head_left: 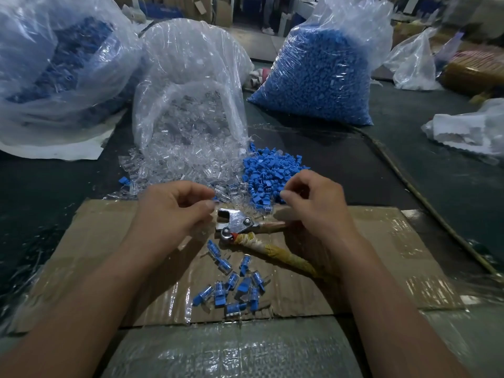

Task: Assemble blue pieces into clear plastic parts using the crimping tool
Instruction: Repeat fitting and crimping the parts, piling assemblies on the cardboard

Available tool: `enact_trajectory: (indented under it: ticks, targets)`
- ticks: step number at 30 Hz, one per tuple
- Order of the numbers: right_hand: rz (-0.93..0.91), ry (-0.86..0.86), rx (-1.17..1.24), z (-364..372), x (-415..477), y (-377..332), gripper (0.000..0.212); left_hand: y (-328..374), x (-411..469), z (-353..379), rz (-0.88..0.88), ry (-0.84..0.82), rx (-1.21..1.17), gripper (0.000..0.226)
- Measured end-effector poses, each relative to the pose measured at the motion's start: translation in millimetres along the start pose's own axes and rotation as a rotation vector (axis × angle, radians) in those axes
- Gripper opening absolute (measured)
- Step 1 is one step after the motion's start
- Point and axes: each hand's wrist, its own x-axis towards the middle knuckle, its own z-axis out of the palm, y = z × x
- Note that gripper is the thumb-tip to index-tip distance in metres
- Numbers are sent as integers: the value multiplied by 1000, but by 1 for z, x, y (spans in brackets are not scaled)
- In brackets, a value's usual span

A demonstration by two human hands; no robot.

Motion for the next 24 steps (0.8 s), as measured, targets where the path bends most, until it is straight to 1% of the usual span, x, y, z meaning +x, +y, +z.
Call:
enact_trajectory:
  ticks: [2, 4, 7, 11, 14, 19, 22, 24]
  targets:
    - [36, 27, 220, -5, -5, -8, 19, 2, -2, 2, -2, -19, -45, 23]
    - [38, 0, 379, -5, -10, -17, 21, 3, -4, 3, -12, -40, -83, 20]
    - [-3, -38, 513, 1, -18, -34, 23, 3, -5, 6, -17, -54, -96, 16]
    - [-117, -53, 505, 11, -25, -47, 23, 2, -5, 11, -18, -12, -104, 17]
    - [-127, -59, 516, 17, -28, -51, 21, 2, -5, 11, -22, -6, -131, 15]
    - [-178, -8, 336, 21, -28, -51, 5, 5, -8, 12, 25, -26, -151, 15]
    - [-196, -5, 291, 22, -30, -51, 1, 7, -10, 13, 59, -27, -143, 17]
    - [-191, -27, 284, 23, -31, -51, 4, 7, -11, 13, 76, -29, -133, 18]
